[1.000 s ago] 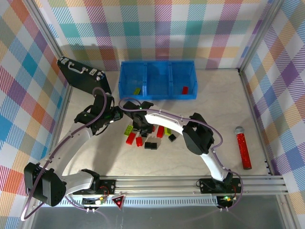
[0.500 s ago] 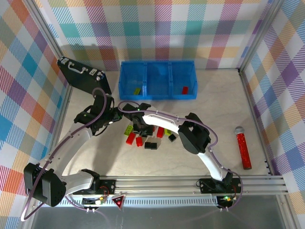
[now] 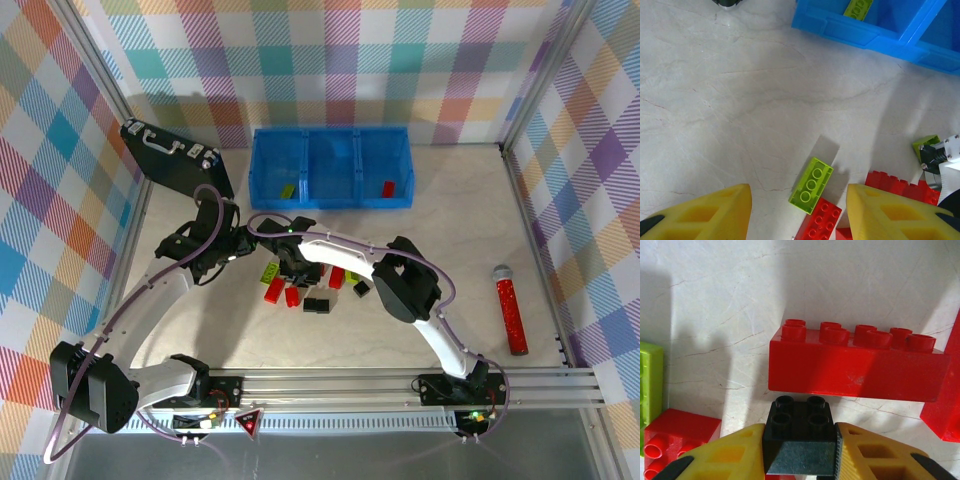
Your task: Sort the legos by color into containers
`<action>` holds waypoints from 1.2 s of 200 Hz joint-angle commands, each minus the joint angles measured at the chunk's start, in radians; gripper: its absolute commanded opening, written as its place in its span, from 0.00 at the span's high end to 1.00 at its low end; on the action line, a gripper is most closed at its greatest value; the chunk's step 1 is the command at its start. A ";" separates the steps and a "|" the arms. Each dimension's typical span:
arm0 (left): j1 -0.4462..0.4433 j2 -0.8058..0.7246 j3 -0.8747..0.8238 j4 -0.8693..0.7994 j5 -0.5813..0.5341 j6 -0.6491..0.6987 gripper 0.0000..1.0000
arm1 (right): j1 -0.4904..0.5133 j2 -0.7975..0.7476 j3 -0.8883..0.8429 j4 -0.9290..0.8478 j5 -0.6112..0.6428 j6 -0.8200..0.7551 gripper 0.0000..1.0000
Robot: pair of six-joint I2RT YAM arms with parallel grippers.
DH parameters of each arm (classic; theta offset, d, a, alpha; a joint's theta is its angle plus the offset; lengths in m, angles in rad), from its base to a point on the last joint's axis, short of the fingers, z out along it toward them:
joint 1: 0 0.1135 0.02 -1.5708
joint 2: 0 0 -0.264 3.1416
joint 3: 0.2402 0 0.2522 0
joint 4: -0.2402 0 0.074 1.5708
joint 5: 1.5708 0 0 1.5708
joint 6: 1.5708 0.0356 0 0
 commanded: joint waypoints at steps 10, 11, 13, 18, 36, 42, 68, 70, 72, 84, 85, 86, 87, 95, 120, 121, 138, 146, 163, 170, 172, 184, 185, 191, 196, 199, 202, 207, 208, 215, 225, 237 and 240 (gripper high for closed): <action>0.003 -0.027 0.035 -0.016 -0.011 0.012 0.47 | 0.009 -0.034 0.002 -0.025 0.014 -0.002 0.66; 0.003 -0.027 0.036 -0.016 -0.012 0.011 0.47 | 0.009 -0.034 0.002 -0.025 0.015 -0.002 0.66; 0.003 -0.028 0.035 -0.016 -0.011 0.011 0.47 | 0.009 -0.039 0.001 -0.026 0.016 -0.004 0.66; 0.003 -0.026 0.033 -0.015 -0.014 0.010 0.47 | 0.010 -0.048 -0.003 -0.026 0.017 -0.006 0.66; 0.003 -0.026 0.027 -0.006 -0.014 0.006 0.47 | 0.010 -0.089 -0.016 -0.026 0.029 -0.018 0.66; 0.003 -0.023 0.023 0.001 -0.010 0.004 0.47 | 0.010 -0.104 -0.023 -0.028 0.036 -0.024 0.66; 0.003 -0.002 0.015 0.015 0.025 -0.022 0.47 | 0.010 -0.175 -0.047 -0.038 0.063 -0.060 0.66; 0.003 -0.002 0.011 0.017 0.029 -0.025 0.47 | 0.010 -0.179 -0.047 -0.038 0.063 -0.065 0.66; 0.003 0.000 0.010 0.020 0.032 -0.027 0.47 | 0.010 -0.183 -0.049 -0.038 0.066 -0.069 0.66; 0.003 0.001 -0.007 0.039 0.047 -0.043 0.47 | 0.010 -0.211 -0.051 -0.045 0.084 -0.096 0.66; 0.003 0.001 -0.008 0.041 0.049 -0.045 0.47 | 0.009 -0.214 -0.051 -0.045 0.086 -0.097 0.66; 0.003 0.002 -0.009 0.042 0.050 -0.046 0.47 | 0.010 -0.216 -0.051 -0.046 0.089 -0.100 0.66; 0.003 0.003 -0.010 0.044 0.051 -0.047 0.47 | 0.010 -0.218 -0.051 -0.047 0.092 -0.103 0.66; 0.003 0.001 -0.023 0.054 0.059 -0.057 0.47 | 0.006 -0.233 -0.048 -0.052 0.108 -0.122 0.66; 0.003 0.017 -0.044 0.069 0.098 -0.084 0.47 | -0.025 -0.269 -0.035 -0.043 0.122 -0.209 0.66; 0.003 0.018 -0.045 0.069 0.100 -0.086 0.47 | -0.026 -0.269 -0.034 -0.042 0.122 -0.215 0.66; 0.003 0.023 -0.070 0.090 0.139 -0.109 0.46 | -0.056 -0.276 -0.016 -0.010 0.103 -0.323 0.65; 0.003 0.024 -0.083 0.101 0.152 -0.119 0.47 | -0.072 -0.275 -0.004 -0.004 0.104 -0.361 0.65; 0.003 0.023 -0.105 0.113 0.171 -0.134 0.46 | -0.111 -0.269 0.015 0.018 0.108 -0.423 0.66; 0.003 0.023 -0.111 0.118 0.180 -0.140 0.46 | -0.131 -0.266 0.018 0.033 0.105 -0.445 0.66; 0.003 0.023 -0.114 0.118 0.183 -0.141 0.46 | -0.137 -0.265 0.019 0.037 0.102 -0.450 0.66; 0.001 0.022 -0.122 0.118 0.190 -0.144 0.46 | -0.178 -0.250 0.035 0.055 0.071 -0.478 0.67; 0.001 0.022 -0.122 0.118 0.191 -0.144 0.47 | -0.182 -0.249 0.037 0.057 0.067 -0.480 0.67; 0.000 0.020 -0.126 0.116 0.193 -0.145 0.46 | -0.205 -0.239 0.053 0.063 0.044 -0.494 0.67; 0.000 0.019 -0.128 0.116 0.195 -0.144 0.46 | -0.226 -0.229 0.066 0.069 0.023 -0.505 0.67; 0.000 0.017 -0.129 0.114 0.196 -0.144 0.46 | -0.235 -0.222 0.076 0.072 0.014 -0.513 0.67; 0.000 0.017 -0.128 0.112 0.195 -0.144 0.46 | -0.245 -0.215 0.086 0.075 0.007 -0.518 0.67; 0.000 0.014 -0.131 0.108 0.193 -0.144 0.46 | -0.260 -0.203 0.103 0.079 -0.004 -0.530 0.67; 0.000 0.013 -0.130 0.107 0.193 -0.143 0.46 | -0.264 -0.200 0.107 0.079 -0.008 -0.532 0.67; -0.002 0.010 -0.130 0.101 0.190 -0.142 0.46 | -0.285 -0.179 0.138 0.081 -0.023 -0.549 0.67; -0.002 0.004 -0.132 0.095 0.185 -0.139 0.46 | -0.310 -0.145 0.187 0.080 -0.029 -0.571 0.68; -0.002 -0.004 -0.135 0.090 0.184 -0.139 0.46 | -0.338 -0.103 0.244 0.084 -0.044 -0.598 0.68; -0.002 -0.005 -0.135 0.089 0.183 -0.139 0.46 | -0.343 -0.092 0.259 0.084 -0.047 -0.601 0.68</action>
